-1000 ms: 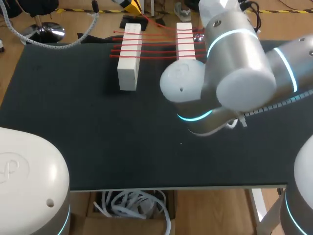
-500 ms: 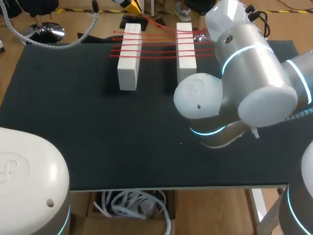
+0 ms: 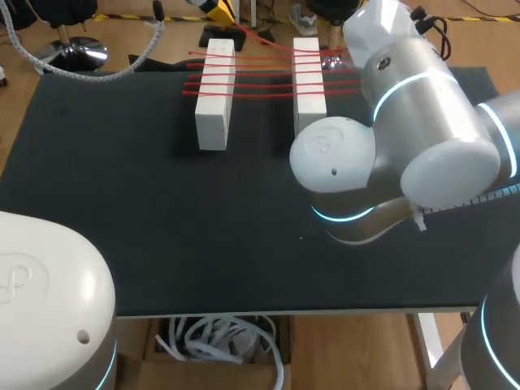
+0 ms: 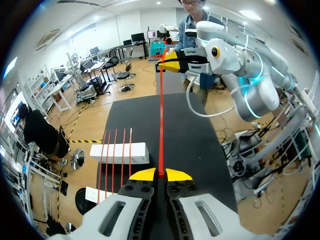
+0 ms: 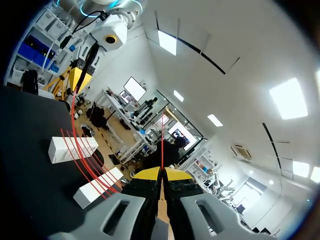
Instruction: Grab the tape and strap the tape.
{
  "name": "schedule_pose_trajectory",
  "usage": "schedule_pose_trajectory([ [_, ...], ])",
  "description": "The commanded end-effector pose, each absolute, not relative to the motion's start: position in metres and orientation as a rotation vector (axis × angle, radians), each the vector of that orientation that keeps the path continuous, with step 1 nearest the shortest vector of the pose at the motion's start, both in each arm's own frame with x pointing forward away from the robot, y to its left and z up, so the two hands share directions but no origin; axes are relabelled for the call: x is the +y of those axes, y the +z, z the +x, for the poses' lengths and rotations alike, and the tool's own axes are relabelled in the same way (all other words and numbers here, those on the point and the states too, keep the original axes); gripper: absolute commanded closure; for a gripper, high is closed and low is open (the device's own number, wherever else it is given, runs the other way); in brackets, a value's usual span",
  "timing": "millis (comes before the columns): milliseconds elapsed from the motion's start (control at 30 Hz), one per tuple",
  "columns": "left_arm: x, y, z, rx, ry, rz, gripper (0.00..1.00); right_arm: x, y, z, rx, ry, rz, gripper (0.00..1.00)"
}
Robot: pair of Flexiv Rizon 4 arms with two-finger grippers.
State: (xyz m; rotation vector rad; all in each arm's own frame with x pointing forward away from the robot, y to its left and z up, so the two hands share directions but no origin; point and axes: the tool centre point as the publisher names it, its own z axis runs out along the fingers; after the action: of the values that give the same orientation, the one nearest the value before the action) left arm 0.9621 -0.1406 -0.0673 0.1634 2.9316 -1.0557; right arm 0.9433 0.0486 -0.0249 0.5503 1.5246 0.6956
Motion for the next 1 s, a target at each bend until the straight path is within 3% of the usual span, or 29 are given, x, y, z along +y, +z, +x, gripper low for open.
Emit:
schedule_pose_trajectory([
  [33, -0.141, -0.066, 0.962, 2.936, -1.050, 0.162, 1.00, 0.048, -0.022, 0.943, 1.532, 0.694, 0.551, 1.00],
  [433, -0.141, -0.066, 0.962, 2.936, -1.050, 0.162, 1.00, 0.048, -0.022, 0.943, 1.532, 0.694, 0.551, 1.00],
  [1000, -0.141, -0.066, 0.962, 2.936, -1.050, 0.162, 1.00, 0.090, -0.016, 0.951, 1.631, 0.372, 0.292, 1.00],
])
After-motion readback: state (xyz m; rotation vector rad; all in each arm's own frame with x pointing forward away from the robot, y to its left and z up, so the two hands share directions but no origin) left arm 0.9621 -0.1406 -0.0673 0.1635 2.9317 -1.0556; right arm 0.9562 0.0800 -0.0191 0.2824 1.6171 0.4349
